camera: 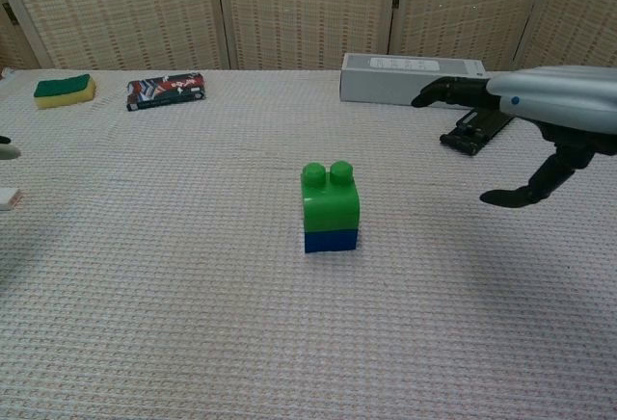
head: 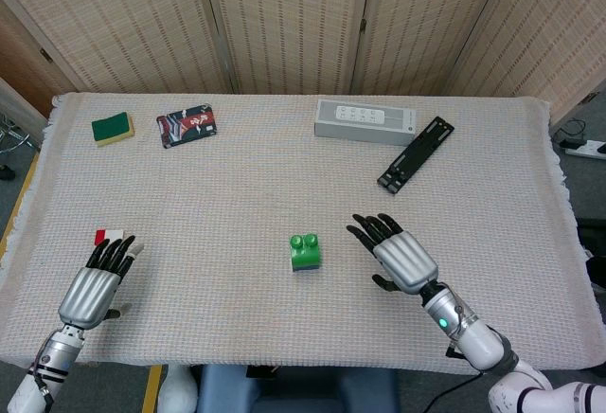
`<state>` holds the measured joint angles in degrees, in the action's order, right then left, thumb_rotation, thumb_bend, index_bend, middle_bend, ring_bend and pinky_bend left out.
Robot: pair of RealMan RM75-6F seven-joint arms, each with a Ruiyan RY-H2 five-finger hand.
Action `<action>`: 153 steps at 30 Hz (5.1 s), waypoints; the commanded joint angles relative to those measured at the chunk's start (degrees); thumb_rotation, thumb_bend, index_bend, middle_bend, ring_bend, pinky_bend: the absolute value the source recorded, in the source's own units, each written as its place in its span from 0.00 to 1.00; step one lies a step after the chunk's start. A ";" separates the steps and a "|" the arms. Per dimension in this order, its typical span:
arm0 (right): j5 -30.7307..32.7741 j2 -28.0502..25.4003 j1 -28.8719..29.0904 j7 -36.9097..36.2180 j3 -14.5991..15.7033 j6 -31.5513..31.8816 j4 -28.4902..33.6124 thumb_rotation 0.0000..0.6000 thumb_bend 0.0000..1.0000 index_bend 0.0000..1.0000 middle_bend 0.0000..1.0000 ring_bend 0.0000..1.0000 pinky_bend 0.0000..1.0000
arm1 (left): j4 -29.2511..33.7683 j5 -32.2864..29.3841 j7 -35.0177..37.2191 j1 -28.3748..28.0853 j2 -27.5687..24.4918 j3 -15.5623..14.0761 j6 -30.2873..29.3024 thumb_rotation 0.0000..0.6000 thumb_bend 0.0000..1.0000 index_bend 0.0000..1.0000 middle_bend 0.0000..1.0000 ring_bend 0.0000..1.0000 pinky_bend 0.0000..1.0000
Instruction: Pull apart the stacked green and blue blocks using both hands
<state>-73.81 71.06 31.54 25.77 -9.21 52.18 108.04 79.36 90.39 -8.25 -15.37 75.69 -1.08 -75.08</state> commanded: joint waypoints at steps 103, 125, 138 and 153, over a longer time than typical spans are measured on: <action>18.18 26.55 21.94 4.31 -1.62 4.84 -18.41 1.00 0.35 0.85 0.67 0.78 0.84 | -0.15 1.47 12.79 -1.55 -3.03 -0.31 -0.10 1.00 0.20 0.00 0.01 0.00 0.00; 25.21 19.06 26.67 14.73 -4.67 7.35 4.52 1.00 0.35 0.87 0.68 0.78 0.85 | 12.06 8.73 61.42 -22.25 -10.38 -3.38 21.00 1.00 0.24 0.15 0.19 0.00 0.00; 27.21 18.93 28.33 13.84 -4.54 8.20 7.08 1.00 0.35 0.87 0.68 0.78 0.85 | 5.92 10.91 77.73 -28.98 -5.50 -5.46 23.17 1.00 0.24 0.17 0.19 0.00 0.00; 26.43 21.24 29.59 10.86 -4.09 7.72 3.96 1.00 0.35 0.87 0.68 0.78 0.85 | 1.11 13.93 90.21 -32.64 -2.67 -9.11 18.74 1.00 0.24 0.18 0.19 0.00 0.00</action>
<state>-47.29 92.19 61.06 36.75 -13.27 59.93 112.08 80.48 104.26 82.25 -47.80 72.89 -10.01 -56.31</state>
